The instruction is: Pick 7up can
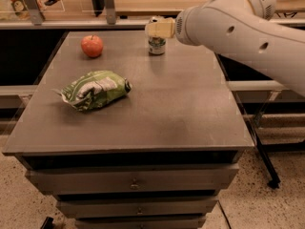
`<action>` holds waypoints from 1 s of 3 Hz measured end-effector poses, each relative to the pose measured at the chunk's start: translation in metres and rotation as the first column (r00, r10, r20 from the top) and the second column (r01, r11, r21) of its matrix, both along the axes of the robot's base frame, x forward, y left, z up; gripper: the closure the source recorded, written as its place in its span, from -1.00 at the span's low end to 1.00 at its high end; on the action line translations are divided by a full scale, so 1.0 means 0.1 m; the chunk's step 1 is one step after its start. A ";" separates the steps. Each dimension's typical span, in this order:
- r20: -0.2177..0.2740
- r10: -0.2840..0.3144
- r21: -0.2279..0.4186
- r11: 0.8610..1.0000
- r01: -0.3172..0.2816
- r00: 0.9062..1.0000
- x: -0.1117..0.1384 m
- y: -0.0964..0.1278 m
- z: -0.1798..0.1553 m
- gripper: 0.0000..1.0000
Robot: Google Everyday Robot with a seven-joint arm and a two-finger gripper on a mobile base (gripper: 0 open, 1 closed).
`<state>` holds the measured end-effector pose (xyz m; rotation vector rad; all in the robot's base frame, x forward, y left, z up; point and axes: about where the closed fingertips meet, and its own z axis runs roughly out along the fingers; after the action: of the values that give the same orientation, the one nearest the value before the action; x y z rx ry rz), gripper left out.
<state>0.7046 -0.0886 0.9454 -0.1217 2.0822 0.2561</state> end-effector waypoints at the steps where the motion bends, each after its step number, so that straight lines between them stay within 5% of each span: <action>1: 0.115 0.048 -0.034 0.998 -0.044 0.992 0.19 0.17 0.07 -1.00; 3: 0.238 0.184 -0.045 0.983 -0.178 0.954 0.59 0.41 -0.28 -1.00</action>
Offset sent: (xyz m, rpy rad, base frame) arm 0.0686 0.0523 -0.0286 -0.0542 -0.3068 0.2166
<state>0.7633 -0.0473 0.9178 -0.3432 1.8336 0.3125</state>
